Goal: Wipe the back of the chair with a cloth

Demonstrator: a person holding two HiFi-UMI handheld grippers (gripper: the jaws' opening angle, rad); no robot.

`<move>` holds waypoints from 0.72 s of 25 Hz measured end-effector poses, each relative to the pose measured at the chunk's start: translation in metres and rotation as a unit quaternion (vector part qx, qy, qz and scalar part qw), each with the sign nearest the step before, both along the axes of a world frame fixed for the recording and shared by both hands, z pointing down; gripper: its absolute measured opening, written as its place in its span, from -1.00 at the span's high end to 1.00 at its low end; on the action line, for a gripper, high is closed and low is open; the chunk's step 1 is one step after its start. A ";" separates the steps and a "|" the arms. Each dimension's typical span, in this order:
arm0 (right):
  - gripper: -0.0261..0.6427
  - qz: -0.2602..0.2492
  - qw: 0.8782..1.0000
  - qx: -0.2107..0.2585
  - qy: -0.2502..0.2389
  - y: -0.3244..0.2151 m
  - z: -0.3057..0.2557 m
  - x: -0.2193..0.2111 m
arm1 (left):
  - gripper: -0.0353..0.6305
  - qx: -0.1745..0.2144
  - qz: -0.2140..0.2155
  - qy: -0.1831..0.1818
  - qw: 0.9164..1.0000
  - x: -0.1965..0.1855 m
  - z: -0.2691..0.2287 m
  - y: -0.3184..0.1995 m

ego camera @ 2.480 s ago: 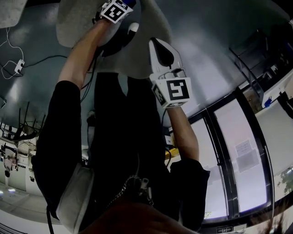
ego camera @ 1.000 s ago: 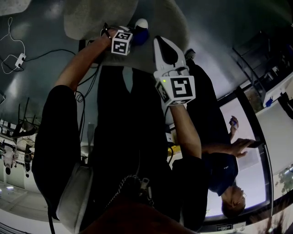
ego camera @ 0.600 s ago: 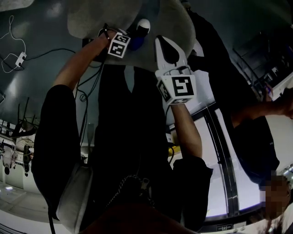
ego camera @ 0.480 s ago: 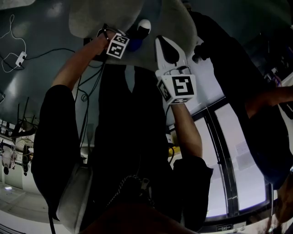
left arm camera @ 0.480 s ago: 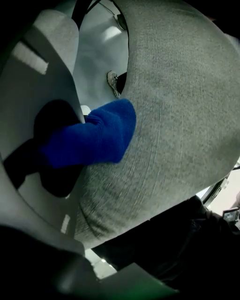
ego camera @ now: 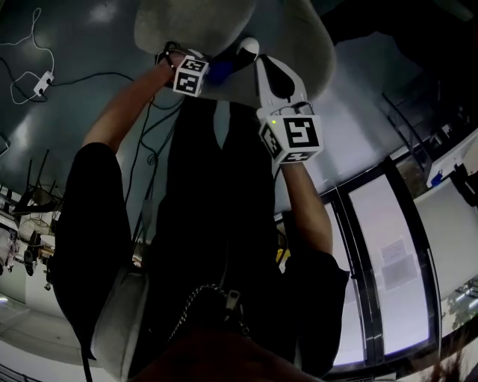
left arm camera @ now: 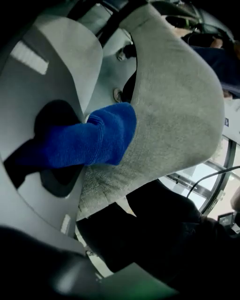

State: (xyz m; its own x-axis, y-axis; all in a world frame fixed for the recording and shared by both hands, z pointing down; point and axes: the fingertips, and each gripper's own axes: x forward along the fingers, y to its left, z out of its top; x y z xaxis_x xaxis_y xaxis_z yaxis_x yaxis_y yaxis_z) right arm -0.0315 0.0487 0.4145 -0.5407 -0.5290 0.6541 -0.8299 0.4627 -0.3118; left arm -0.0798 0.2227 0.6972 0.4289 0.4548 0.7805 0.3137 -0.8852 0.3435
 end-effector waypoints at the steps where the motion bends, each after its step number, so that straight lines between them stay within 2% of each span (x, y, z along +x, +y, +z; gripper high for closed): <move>1: 0.91 -0.006 1.000 0.002 -0.003 0.001 -0.004 -0.005 | 0.61 0.010 -0.032 0.003 0.999 -0.001 -0.007 -0.007; 4: 0.91 -0.029 0.999 0.015 -0.007 0.002 -0.019 -0.019 | 0.61 0.028 -0.145 0.018 0.989 -0.006 -0.034 -0.037; 6: 0.91 -0.041 0.999 0.025 -0.011 0.002 -0.031 -0.025 | 0.61 0.029 -0.227 0.035 0.973 -0.009 -0.057 -0.059; 7: 0.91 -0.044 0.999 0.029 -0.014 0.003 -0.037 -0.027 | 0.61 0.031 -0.270 0.046 0.961 -0.011 -0.071 -0.070; 9: 0.91 -0.051 0.998 0.038 -0.019 0.004 -0.050 -0.030 | 0.61 0.038 -0.356 0.070 0.931 -0.017 -0.101 -0.089; 11: 0.91 -0.061 0.997 0.050 -0.017 0.005 -0.061 -0.030 | 0.61 0.045 -0.432 0.093 0.896 -0.024 -0.132 -0.104; 14: 0.92 -0.080 0.995 0.065 -0.012 0.008 -0.074 -0.027 | 0.61 0.054 -0.513 0.117 0.849 -0.033 -0.174 -0.113; 16: 0.92 -0.095 0.993 0.072 -0.016 0.014 -0.081 -0.025 | 0.60 0.058 -0.551 0.122 0.823 -0.036 -0.191 -0.107; 18: 0.92 -0.110 0.990 0.081 -0.022 0.021 -0.089 -0.023 | 0.60 0.065 -0.580 0.128 0.802 -0.038 -0.206 -0.100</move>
